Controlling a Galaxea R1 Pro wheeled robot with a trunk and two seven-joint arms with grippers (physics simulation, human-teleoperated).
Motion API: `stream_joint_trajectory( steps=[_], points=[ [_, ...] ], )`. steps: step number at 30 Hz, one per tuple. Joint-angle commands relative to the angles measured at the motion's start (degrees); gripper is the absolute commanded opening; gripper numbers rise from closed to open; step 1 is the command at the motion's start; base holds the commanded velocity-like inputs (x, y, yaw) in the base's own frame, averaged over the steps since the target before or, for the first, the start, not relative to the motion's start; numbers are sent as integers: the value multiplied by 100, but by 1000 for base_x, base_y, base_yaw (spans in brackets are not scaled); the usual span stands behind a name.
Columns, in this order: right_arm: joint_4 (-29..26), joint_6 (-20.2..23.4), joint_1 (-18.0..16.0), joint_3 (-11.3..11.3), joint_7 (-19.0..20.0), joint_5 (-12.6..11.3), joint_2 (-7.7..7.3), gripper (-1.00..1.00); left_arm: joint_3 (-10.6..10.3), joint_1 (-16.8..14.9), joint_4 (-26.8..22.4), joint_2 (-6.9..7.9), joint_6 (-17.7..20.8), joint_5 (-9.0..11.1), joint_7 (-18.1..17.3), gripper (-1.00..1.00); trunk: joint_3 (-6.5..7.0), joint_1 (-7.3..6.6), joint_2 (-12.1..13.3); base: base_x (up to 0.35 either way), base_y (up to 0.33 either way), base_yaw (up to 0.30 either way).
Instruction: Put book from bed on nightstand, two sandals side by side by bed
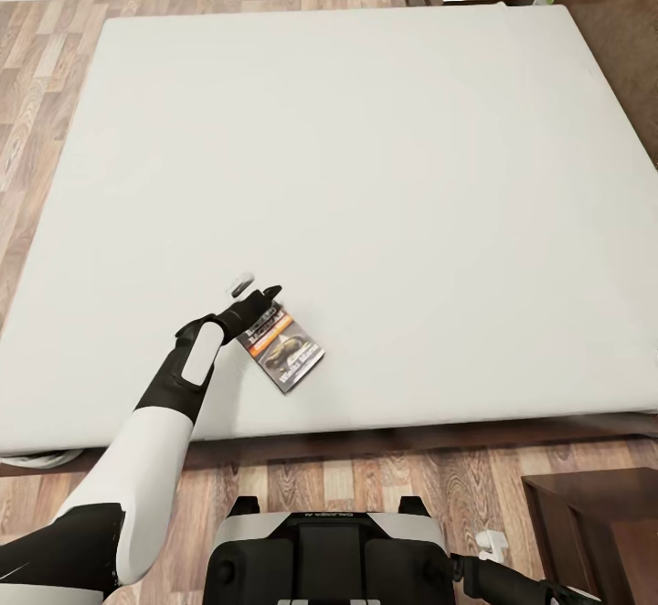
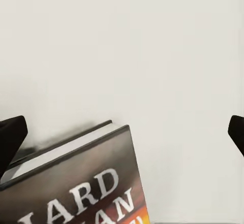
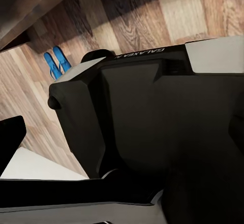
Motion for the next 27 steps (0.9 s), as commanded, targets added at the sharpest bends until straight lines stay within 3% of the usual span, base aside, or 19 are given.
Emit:
stream_joint_trajectory(
  steps=[1,27],
  points=[
    [3,59,-1,1,21,-49,-1,100,31,1,0,-8,48,11,-17,100,-2,0,-2,-142,0,0],
    [1,59,-1,-1,21,-49,-1,100,31,6,186,-10,39,11,-17,100,-2,0,-2,-61,0,0]
  ],
)
